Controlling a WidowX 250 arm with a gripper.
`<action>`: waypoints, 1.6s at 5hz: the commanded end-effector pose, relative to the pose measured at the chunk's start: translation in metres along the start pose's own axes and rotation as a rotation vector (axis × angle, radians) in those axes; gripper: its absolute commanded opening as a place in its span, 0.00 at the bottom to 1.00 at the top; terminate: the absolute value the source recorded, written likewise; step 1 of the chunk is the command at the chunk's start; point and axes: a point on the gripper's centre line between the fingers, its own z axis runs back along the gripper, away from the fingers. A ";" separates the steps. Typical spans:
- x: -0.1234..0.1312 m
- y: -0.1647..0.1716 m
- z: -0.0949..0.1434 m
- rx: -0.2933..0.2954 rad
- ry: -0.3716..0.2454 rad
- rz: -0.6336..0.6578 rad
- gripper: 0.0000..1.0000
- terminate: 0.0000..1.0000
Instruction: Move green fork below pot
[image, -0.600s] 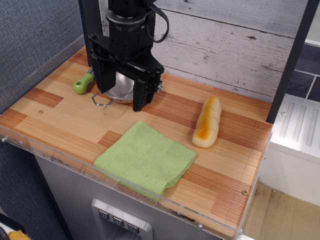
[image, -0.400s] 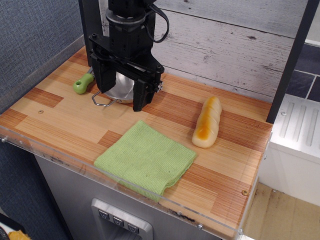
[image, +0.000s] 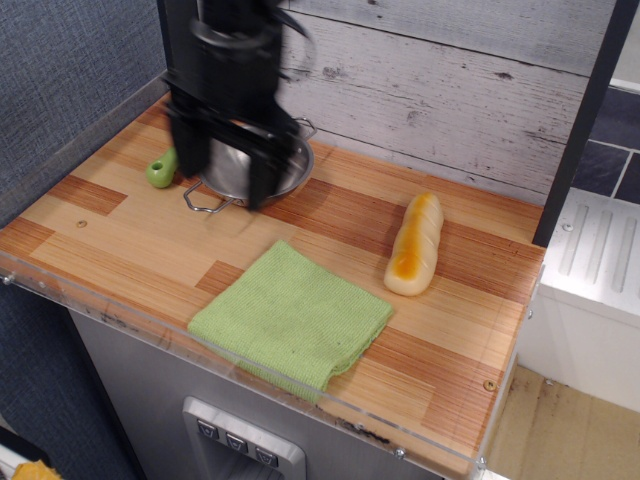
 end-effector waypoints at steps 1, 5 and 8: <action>0.012 0.065 0.002 0.072 -0.026 0.064 1.00 0.00; 0.028 0.116 -0.042 0.035 -0.014 0.229 1.00 0.00; 0.044 0.109 -0.062 0.051 0.049 0.299 1.00 0.00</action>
